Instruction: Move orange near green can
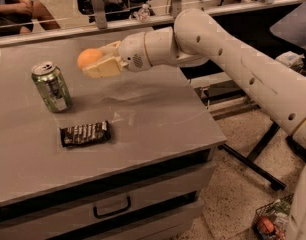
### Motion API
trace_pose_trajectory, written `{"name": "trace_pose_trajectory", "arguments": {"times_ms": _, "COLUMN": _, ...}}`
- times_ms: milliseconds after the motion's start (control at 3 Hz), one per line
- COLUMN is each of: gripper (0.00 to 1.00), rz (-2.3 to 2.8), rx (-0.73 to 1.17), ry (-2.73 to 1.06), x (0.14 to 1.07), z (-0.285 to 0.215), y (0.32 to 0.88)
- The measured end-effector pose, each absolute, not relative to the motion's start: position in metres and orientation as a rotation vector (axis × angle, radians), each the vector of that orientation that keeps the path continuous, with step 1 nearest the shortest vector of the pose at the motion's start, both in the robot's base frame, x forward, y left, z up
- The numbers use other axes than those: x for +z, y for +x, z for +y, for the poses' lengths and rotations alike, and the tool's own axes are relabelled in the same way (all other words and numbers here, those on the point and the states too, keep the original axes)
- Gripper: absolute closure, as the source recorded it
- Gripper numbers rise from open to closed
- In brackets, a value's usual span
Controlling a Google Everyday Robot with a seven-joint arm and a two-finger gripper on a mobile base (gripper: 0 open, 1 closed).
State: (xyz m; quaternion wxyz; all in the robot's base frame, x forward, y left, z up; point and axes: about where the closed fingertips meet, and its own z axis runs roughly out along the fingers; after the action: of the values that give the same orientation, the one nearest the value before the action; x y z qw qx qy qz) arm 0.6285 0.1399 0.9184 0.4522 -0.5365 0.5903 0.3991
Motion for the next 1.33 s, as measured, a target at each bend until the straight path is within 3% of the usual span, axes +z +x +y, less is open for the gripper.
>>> {"name": "trace_pose_trajectory", "arguments": {"times_ms": 1333, "gripper": 0.97, "rz": 1.487, "rx": 1.098, "ry": -1.422, "x": 0.859, "z": 0.164, "y": 0.567}}
